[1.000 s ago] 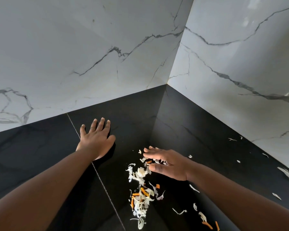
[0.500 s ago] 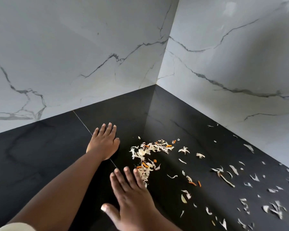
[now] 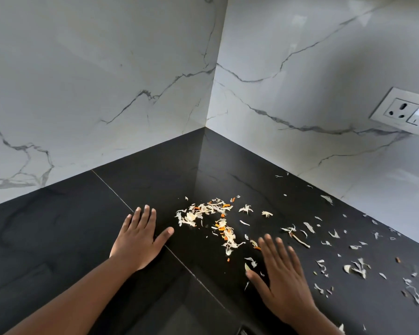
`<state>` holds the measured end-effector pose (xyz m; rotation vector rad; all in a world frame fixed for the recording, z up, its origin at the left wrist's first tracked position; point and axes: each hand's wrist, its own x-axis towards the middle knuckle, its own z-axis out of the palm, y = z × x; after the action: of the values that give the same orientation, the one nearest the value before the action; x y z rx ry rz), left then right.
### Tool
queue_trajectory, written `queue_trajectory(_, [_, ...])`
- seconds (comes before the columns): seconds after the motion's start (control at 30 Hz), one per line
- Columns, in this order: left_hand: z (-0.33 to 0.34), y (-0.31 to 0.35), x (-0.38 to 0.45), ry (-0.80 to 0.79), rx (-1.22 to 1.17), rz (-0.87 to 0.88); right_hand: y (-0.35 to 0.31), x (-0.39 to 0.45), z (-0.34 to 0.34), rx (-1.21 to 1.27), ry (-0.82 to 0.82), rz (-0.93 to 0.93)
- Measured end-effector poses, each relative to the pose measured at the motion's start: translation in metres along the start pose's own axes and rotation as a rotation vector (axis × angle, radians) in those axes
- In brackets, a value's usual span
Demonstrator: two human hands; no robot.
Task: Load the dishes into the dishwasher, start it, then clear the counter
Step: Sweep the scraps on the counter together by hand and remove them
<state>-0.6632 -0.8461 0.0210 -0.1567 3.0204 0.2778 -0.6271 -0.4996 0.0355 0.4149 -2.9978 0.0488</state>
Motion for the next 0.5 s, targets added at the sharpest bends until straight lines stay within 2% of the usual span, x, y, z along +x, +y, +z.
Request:
queue_trajectory(0.17, [-0.003,0.012,-0.006,-0.013,0.040,0.013,0.023,-0.056,0.007,0.004,-0.098,0.245])
queue_trajectory(0.27, [-0.005,0.020,0.010,-0.015,0.004,0.047,0.024,-0.065,0.006,0.047,-0.091,0.340])
queue_trajectory(0.37, [-0.009,0.031,0.033,-0.034,-0.030,0.090,0.024,-0.063,0.006,0.086,-0.077,0.348])
queue_trajectory(0.5, [-0.016,0.046,0.064,-0.055,-0.077,0.061,0.026,-0.059,0.006,0.119,-0.061,0.333])
